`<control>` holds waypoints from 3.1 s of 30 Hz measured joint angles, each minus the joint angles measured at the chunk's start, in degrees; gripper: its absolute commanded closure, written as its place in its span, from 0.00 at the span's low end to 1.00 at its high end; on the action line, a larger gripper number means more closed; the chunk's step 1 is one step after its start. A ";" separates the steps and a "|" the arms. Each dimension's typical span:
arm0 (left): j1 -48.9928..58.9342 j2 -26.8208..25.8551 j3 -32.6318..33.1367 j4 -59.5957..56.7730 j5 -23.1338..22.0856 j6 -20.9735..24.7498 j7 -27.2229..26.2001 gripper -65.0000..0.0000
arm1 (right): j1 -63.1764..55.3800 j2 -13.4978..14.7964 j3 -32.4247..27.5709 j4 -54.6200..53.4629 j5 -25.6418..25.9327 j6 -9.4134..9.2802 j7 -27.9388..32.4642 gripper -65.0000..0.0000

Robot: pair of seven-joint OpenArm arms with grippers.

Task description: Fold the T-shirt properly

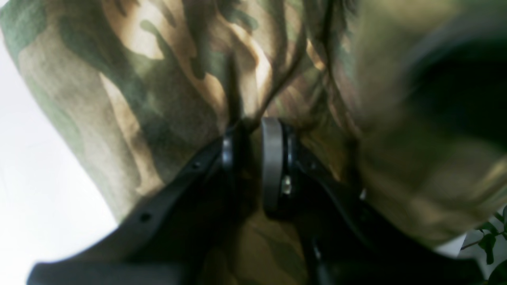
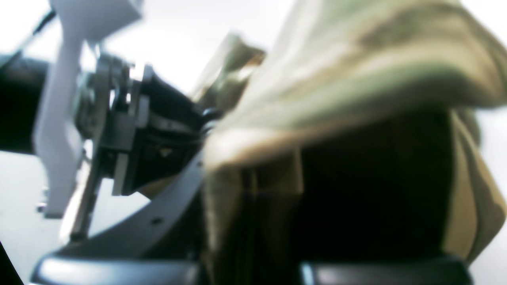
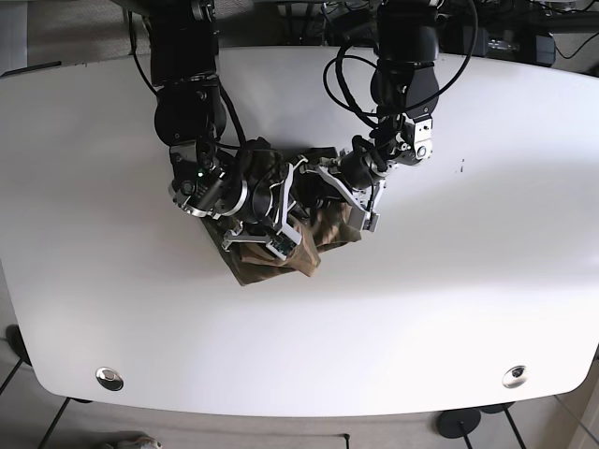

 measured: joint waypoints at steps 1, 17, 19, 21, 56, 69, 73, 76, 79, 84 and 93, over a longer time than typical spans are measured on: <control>0.00 0.00 0.00 0.00 0.00 0.00 0.00 0.90 | -0.07 -0.15 0.00 -0.57 -0.20 -0.02 1.14 0.74; 5.09 -3.50 -10.03 19.58 1.40 0.24 2.19 0.90 | -2.32 0.02 0.00 10.69 -0.02 0.02 -0.46 0.06; 5.38 -5.29 -14.62 20.15 1.51 0.20 2.19 0.90 | -2.49 -0.17 0.09 13.84 0.09 0.26 -1.27 0.06; 5.42 -8.61 -18.43 20.13 1.51 0.20 2.23 0.90 | -3.82 0.13 0.44 16.94 0.15 0.22 -1.31 0.06; 7.93 -12.17 -3.87 23.34 1.97 0.24 2.21 0.86 | -11.06 3.10 2.19 17.00 13.92 0.42 -5.75 0.43; 11.26 -12.28 -9.66 23.58 1.44 -4.39 2.14 0.85 | -2.60 10.29 -4.37 5.03 23.47 0.17 -2.05 0.43; 13.60 -12.52 -6.10 25.27 1.86 -6.86 5.62 0.93 | 4.96 11.02 -1.42 -5.14 23.91 0.24 3.13 0.44; 15.72 -12.24 -1.70 29.18 1.70 -7.10 5.46 0.93 | 8.44 12.46 2.89 -12.57 23.39 -0.26 6.29 0.45; 17.20 -11.76 2.99 31.15 1.40 -7.52 5.44 0.93 | 12.63 13.53 2.91 -22.67 22.58 -0.28 11.56 0.66; 18.95 -12.24 10.14 32.15 1.60 -7.32 5.57 0.93 | 18.78 11.43 2.73 -37.59 14.88 -0.68 22.40 0.75; 15.93 -12.41 7.43 23.45 2.12 -7.28 5.60 0.93 | 20.46 9.16 3.08 -51.06 3.45 0.00 39.30 0.76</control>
